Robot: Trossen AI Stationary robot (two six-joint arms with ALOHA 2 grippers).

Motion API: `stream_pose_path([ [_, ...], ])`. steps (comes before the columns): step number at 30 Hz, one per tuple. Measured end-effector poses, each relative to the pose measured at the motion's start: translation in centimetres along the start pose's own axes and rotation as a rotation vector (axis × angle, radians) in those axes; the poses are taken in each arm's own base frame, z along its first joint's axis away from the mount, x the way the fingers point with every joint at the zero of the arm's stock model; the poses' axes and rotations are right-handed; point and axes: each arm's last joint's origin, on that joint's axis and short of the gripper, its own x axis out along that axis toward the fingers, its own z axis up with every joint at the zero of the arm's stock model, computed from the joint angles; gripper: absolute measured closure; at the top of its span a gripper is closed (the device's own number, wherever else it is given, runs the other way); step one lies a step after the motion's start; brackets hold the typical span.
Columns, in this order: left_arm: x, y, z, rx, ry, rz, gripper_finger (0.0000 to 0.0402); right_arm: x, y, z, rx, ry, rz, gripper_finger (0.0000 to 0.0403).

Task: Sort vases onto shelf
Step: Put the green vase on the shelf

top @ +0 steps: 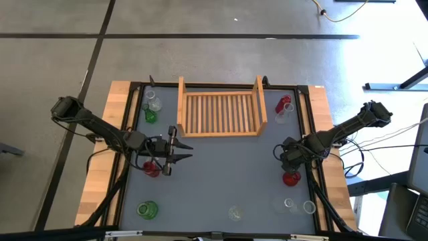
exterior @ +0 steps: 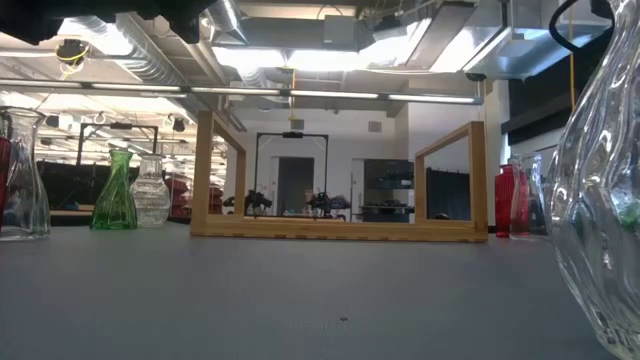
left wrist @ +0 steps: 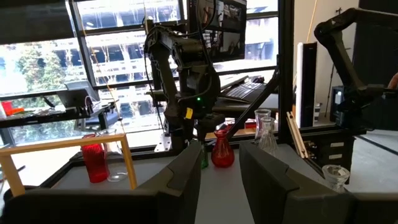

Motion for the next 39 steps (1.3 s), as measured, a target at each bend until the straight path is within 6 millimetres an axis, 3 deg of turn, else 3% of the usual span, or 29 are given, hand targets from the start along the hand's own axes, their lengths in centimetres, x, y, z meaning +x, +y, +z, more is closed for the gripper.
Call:
stream_pose_path([
  [9, 0.0, 0.0, 0.0, 0.001, 0.0, 0.001, 0.0299, -0.1, 0.0, 0.1, -0.088, -0.02, -0.002, 0.0338],
  [17, 0.0, 0.0, 0.0, 0.002, 0.001, 0.012, 0.0299, -2.0, 1.2, 0.8, -0.172, -0.182, 0.061, 0.034],
  [26, 0.0, 0.0, 0.0, 0.001, -0.003, 0.013, 0.0299, -2.2, 3.1, 1.7, -0.317, -0.337, 0.173, 0.0401],
  [32, 0.0, 0.0, 0.0, 0.001, -0.003, 0.012, 0.0299, -2.3, 3.3, 1.5, -0.291, -0.282, 0.223, 0.0364],
  [39, 0.0, 0.0, 0.0, -0.002, -0.003, 0.012, 0.0299, -2.5, 4.2, 1.6, -0.308, -0.257, 0.342, 0.0253],
])
